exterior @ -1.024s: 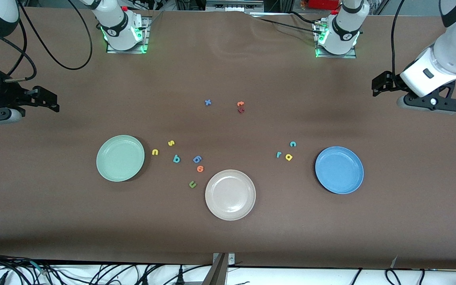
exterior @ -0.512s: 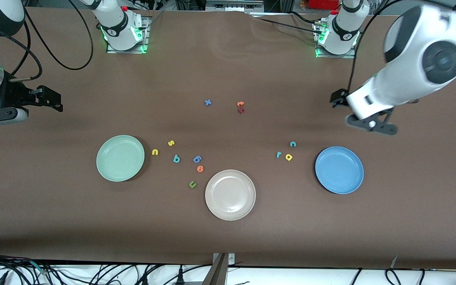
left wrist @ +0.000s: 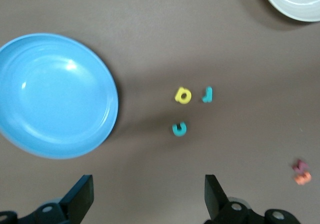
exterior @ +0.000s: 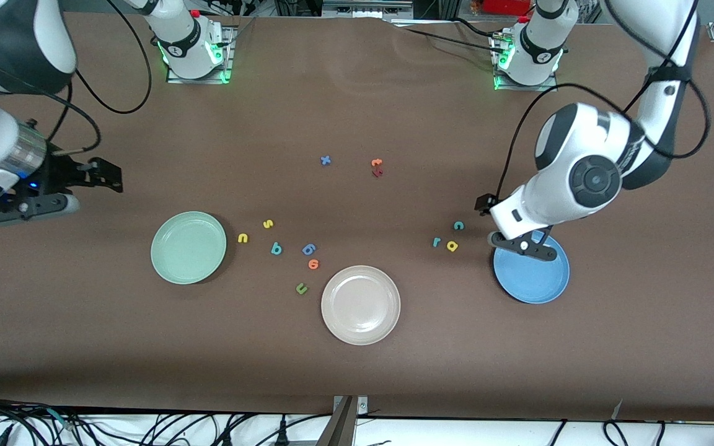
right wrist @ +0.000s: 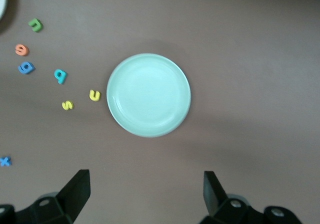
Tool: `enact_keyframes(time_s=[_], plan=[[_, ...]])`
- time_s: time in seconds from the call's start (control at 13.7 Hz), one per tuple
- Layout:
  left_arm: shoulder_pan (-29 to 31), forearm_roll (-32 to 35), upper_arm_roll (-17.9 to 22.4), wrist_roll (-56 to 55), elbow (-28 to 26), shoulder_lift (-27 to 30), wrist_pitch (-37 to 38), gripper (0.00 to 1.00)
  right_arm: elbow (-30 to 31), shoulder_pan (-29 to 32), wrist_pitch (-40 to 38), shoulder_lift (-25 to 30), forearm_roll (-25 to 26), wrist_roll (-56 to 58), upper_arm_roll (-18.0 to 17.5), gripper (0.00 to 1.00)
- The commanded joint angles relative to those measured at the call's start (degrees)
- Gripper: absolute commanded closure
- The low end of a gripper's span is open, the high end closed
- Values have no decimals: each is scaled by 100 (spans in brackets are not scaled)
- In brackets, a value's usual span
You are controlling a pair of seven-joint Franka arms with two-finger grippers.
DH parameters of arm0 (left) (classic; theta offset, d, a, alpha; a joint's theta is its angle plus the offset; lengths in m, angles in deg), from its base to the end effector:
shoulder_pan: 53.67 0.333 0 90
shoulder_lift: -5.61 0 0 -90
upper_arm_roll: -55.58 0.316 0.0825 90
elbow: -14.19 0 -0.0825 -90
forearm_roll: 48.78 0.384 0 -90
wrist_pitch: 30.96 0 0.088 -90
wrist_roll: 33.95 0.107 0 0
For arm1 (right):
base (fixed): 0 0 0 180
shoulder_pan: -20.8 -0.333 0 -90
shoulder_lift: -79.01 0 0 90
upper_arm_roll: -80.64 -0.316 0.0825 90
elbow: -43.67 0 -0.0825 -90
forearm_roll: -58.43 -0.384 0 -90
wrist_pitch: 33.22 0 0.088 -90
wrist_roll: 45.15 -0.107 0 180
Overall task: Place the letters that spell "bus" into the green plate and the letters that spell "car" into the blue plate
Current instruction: 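Move both grippers down toward the letters beside each plate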
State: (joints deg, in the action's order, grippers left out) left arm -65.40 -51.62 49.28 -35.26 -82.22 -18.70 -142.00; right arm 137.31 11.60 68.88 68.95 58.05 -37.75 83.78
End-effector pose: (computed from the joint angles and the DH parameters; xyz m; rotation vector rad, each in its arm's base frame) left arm 0.6156 -0.1969 0.3432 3.0412 -0.4042 -0.2762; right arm 0.6103 0.0676 0.5097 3.1170 0.3666 -0.0435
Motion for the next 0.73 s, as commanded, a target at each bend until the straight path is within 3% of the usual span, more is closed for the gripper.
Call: enact_keyframes(time_s=[0.0, 0.22, 0.51, 0.66], plan=[[-92, -102, 23, 0, -516, -153, -845, 14, 680, -21, 835, 101, 117, -413, -331, 0], [-242, -102, 14, -9, -1142, -424, -2075, 14, 1094, -21, 1180, 4, 117, -1696, -717, 0], [-655, -15, 14, -632, -1677, -584, -2824, 17, 1533, -38, 1959, -425, 126, -2689, -1157, 1], [-655, 12, 23, -633, -1793, -627, -3062, 19, 1718, -47, 2365, -575, 126, -2832, -1211, 23]])
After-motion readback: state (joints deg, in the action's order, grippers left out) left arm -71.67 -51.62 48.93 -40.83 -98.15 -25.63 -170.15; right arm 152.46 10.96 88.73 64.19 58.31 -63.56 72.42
